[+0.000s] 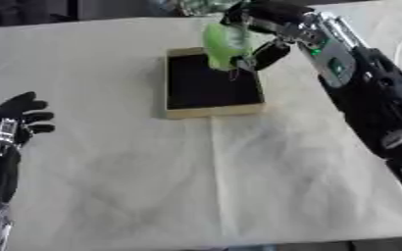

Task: Pick up objects on the table and place them in the box.

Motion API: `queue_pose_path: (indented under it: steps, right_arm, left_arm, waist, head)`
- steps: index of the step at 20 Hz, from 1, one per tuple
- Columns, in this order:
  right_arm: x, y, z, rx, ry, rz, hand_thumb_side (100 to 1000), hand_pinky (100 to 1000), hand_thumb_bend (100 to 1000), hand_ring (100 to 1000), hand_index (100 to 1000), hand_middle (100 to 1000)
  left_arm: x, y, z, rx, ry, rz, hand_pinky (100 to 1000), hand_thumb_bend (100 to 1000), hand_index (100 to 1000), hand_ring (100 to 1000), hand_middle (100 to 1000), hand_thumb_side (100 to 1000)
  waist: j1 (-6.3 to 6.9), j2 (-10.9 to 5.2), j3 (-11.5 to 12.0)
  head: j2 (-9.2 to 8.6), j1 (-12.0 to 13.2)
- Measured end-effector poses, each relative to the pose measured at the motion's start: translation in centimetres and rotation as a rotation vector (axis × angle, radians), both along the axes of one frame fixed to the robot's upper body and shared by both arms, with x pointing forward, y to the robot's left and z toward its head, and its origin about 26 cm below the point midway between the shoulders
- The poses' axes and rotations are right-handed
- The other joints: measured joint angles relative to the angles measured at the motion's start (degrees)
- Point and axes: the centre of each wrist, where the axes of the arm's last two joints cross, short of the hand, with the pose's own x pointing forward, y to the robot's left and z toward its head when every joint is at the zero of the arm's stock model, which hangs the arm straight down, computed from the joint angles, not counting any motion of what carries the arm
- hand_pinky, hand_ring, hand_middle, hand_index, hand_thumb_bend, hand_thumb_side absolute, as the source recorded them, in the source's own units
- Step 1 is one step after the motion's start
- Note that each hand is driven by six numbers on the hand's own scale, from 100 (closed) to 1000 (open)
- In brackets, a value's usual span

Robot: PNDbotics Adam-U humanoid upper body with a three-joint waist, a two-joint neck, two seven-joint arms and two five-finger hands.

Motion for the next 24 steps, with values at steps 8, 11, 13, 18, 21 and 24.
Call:
queue_pose_path:
  steps: [8,11,13,18,21,24]
  right_arm:
    - [0.6,0.2,-1.7,0.005,-0.009,-0.064,164,822,100,747,827,705]
    - [0.7,0.1,-2.0,0.002,-0.015,-0.07,264,844,193,787,914,796]
    - [0.7,0.2,-2.3,-0.004,-0.007,-0.069,320,851,279,797,933,827]
    - [0.7,0.4,-2.5,-0.026,0.013,-0.051,398,882,376,840,973,899]
    - [0.7,0.5,-2.6,-0.043,0.024,-0.038,424,910,415,872,988,947]
    - [0.6,0.6,-2.5,-0.064,0.029,-0.021,430,918,429,881,993,960]
  left_arm:
    - [0.0,0.0,0.0,-0.001,0.001,-0.001,671,176,834,708,692,813]
    - [0.0,0.0,0.0,-0.001,0.001,-0.002,671,177,834,708,691,812]
    - [0.0,0.0,0.0,-0.002,0.001,-0.002,671,177,834,708,691,813]
    - [0.0,-0.2,0.0,-0.009,0.002,-0.003,671,178,834,708,691,812]
    - [0.0,-0.2,0.0,-0.011,0.002,-0.004,672,178,834,708,691,812]
    - [0.0,-0.2,0.0,-0.011,0.002,-0.004,672,178,834,708,691,812]
  waist:
    - [0.19,0.0,0.05]
    - [0.26,0.0,0.05]
    - [0.3,-0.02,0.03]
    - [0.31,-0.04,-0.08]
    - [0.3,-0.04,-0.12]
    - [0.3,-0.04,-0.19]
  head:
    - [0.0,-0.23]
    - [0.0,-0.23]
    - [0.0,-0.24]
    - [0.0,-0.24]
    - [0.0,-0.23]
    - [0.0,-0.23]
